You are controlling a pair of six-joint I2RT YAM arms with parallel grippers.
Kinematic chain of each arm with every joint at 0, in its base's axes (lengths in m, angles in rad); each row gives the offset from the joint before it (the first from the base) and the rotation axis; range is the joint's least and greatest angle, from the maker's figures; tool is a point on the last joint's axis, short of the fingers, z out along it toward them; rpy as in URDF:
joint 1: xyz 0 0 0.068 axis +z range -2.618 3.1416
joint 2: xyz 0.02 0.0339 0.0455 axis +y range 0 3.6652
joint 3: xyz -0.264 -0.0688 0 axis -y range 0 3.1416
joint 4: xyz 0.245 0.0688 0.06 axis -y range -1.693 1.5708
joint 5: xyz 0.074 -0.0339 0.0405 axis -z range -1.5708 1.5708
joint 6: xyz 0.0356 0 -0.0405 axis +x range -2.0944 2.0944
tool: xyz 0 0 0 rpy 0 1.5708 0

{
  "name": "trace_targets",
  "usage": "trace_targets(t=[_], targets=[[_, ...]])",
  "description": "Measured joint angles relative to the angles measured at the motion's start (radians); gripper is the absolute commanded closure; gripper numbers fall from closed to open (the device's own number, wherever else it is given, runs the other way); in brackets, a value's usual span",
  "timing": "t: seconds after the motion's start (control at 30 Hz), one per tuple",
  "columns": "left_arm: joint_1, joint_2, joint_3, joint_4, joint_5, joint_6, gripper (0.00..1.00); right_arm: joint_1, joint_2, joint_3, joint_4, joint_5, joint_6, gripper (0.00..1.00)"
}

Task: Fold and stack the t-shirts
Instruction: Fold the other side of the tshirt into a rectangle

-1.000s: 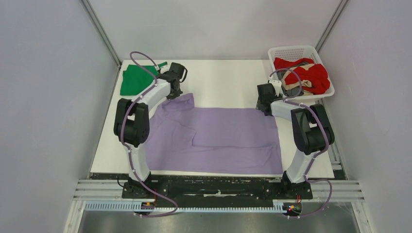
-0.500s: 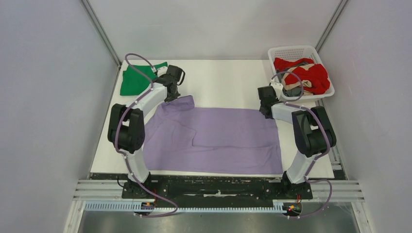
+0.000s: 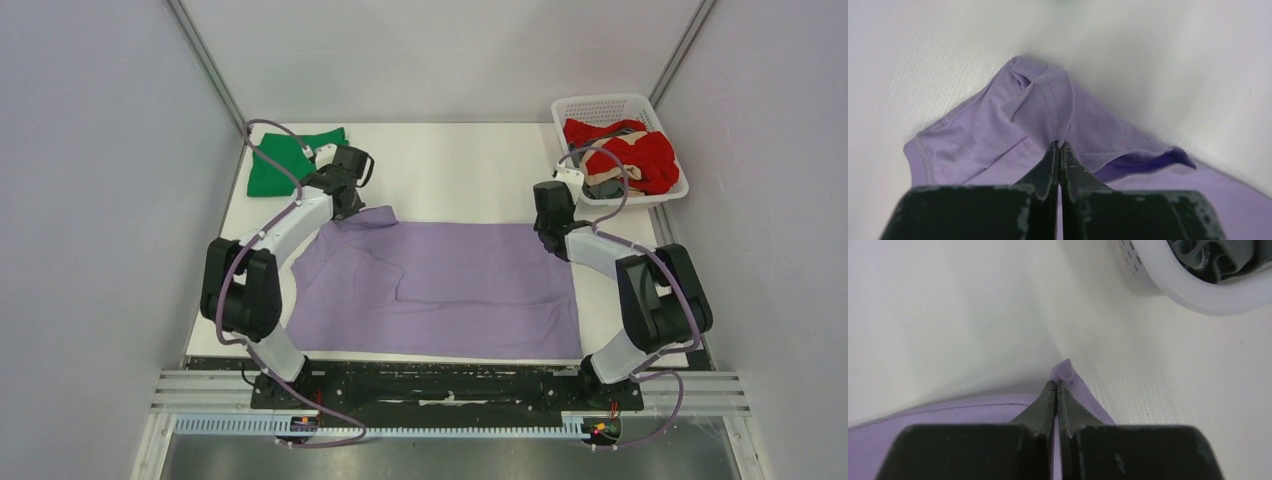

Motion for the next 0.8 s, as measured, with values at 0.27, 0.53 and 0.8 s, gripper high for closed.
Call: trace_targets(t=[0.27,0.53,0.8], targets=[[-0.042,-0.178,-0.153,-0.003,-0.008,-0.001,0.98,0.075,-0.178,-0.111,0.002,0.013,-0.046,1.0],[-0.095,-0.409,-0.297,-0.024,-0.045,-0.006,0.98,0.101,-0.346,-0.191,-0.04,0.036,-0.058,1.0],[-0.164,-0.618,-0.413,-0.114,-0.086,-0.076,0.98,0.126,-0.47,-0.245,-0.099,0.04,-0.059,1.0]])
